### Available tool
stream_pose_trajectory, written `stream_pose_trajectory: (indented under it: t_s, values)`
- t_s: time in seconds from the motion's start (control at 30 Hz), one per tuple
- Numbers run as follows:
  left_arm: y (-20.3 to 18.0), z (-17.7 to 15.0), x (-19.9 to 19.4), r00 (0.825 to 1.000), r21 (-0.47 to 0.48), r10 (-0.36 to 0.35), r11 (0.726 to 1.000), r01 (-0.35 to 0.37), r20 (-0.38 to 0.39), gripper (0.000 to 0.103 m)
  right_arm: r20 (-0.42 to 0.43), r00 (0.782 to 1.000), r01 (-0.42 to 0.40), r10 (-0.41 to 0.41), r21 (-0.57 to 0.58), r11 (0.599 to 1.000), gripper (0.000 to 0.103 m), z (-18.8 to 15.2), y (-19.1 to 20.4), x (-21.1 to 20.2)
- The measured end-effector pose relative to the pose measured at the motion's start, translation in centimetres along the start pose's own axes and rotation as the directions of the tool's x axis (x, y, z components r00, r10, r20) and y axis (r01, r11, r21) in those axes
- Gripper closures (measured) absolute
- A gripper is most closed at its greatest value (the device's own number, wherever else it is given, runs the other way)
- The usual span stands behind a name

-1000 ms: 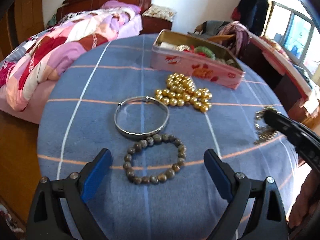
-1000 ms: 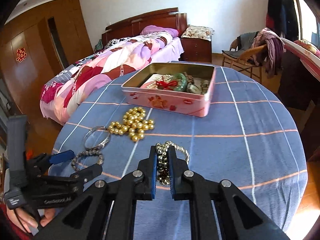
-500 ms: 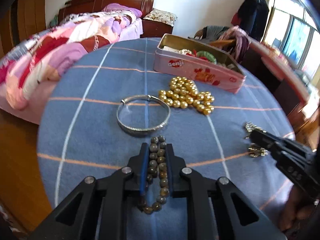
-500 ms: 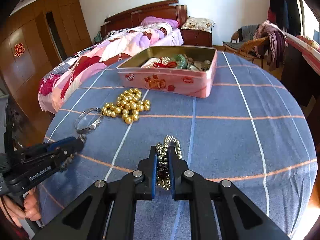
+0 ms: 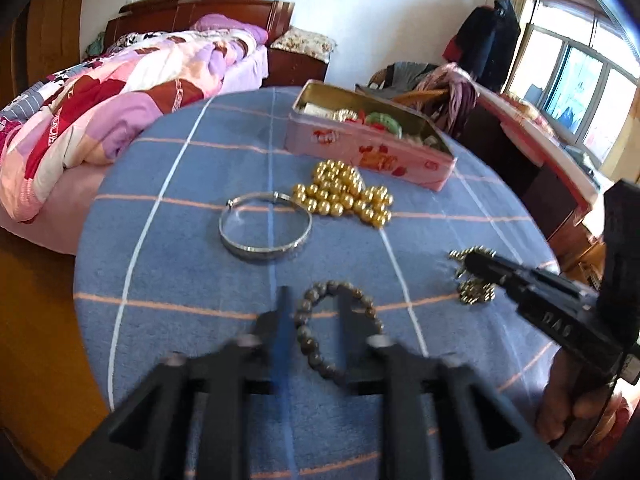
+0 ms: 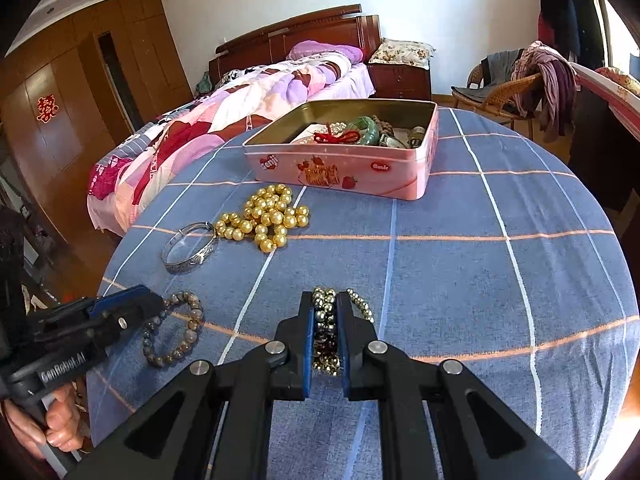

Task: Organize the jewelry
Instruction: 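Carry both into the pink tin and open both tools to release them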

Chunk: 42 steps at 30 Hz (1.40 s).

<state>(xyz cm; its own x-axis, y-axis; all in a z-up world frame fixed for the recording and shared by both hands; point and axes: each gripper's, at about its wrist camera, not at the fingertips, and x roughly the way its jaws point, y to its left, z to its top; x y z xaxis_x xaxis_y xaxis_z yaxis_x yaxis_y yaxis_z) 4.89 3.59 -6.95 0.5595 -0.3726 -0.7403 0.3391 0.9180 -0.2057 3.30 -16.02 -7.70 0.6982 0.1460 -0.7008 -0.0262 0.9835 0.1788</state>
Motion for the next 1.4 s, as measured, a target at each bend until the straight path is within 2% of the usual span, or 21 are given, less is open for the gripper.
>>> stream_pose_trajectory:
  t_s: [0.1, 0.17, 0.27, 0.47, 0.63, 0.9, 1.17, 1.4]
  values:
    - [-0.1, -0.4, 0.7, 0.999, 0.010, 0.033, 0.999, -0.033, -0.024, 0.060, -0.004, 1.000, -0.004, 0.004, 0.002, 1.000, 0.094, 0.0, -0.1, 0.1]
    - [-0.2, -0.6, 0.8, 0.998, 0.023, 0.050, 0.999, -0.049, -0.023, 0.062, -0.005, 1.000, -0.007, 0.007, 0.006, 1.000, 0.094, 0.0, -0.2, 0.1]
    - [-0.9, -0.6, 1.0, 0.995, 0.080, 0.099, 0.992, -0.096, -0.024, 0.093, -0.006, 1.000, -0.010, 0.010, 0.005, 1.000, 0.094, 0.0, -0.2, 0.2]
    - [-1.0, -0.7, 0.7, 0.999, 0.062, 0.042, 0.997, -0.040, -0.033, 0.095, -0.001, 1.000, -0.022, 0.022, 0.012, 1.000, 0.094, 0.1, -0.2, 0.0]
    - [-1.5, 0.1, -1.6, 0.998, 0.059, -0.023, 0.998, 0.019, 0.060, 0.095, 0.029, 0.995, -0.093, 0.092, 0.059, 0.994, 0.094, 0.8, -0.7, -1.6]
    - [-2.0, 2.3, -4.8, 0.980, 0.042, -0.091, 0.996, 0.084, 0.178, 0.095, 0.143, 0.978, -0.161, 0.152, 0.056, 0.985, 0.094, 3.7, 0.1, -5.7]
    - [-2.6, 3.1, -4.8, 0.977, 0.055, -0.099, 0.994, 0.090, 0.189, 0.095, 0.149, 0.985, -0.095, 0.083, 0.081, 0.992, 0.094, 4.9, -1.1, -5.7]
    - [-2.5, 5.1, -5.1, 0.963, 0.044, -0.131, 0.991, 0.124, 0.235, 0.095, 0.205, 0.975, -0.107, 0.087, 0.090, 0.990, 0.094, 7.6, -2.3, -6.9]
